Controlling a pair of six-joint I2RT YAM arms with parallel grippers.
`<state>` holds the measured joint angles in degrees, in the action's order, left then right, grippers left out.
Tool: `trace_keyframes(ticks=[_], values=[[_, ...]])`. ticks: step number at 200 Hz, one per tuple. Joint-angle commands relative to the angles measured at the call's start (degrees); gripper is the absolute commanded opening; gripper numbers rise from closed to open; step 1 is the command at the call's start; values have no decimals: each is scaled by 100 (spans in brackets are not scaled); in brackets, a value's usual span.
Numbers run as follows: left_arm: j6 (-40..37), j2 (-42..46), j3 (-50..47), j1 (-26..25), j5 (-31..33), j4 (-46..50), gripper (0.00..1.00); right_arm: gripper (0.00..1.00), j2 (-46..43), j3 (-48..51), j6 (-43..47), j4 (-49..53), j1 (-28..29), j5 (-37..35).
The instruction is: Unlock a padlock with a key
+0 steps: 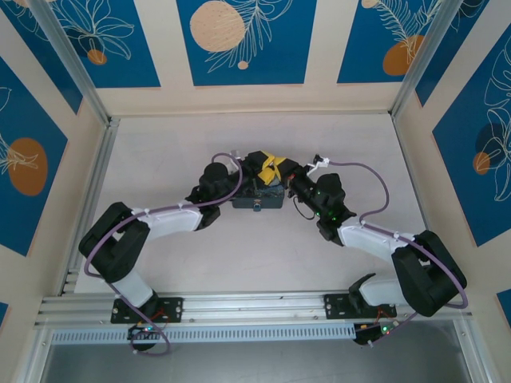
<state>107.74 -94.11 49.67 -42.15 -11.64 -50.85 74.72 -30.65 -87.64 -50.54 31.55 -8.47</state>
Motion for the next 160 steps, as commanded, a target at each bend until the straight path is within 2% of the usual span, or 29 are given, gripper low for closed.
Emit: trace_keyframes(ticks=[1, 23, 49, 83, 119, 160], values=[[80, -64, 88, -57, 192, -368, 43, 0, -19, 137, 89, -320, 44, -269], [108, -70, 30, -58, 277, -399, 42, 0, -53, 177, 85, -336, 45, -261], [143, -127, 15, -56, 294, -439, 34, 0, -113, 256, 80, -346, 44, -278], [159, -142, -12, -58, 356, -435, 29, 0, -186, 332, 50, -329, 36, -295], [143, -127, -1, -57, 390, -393, 17, 0, -231, 353, 49, -287, 27, -296], [81, -64, -10, -58, 430, -273, 8, 0, -230, 362, 10, -264, 35, -296]])
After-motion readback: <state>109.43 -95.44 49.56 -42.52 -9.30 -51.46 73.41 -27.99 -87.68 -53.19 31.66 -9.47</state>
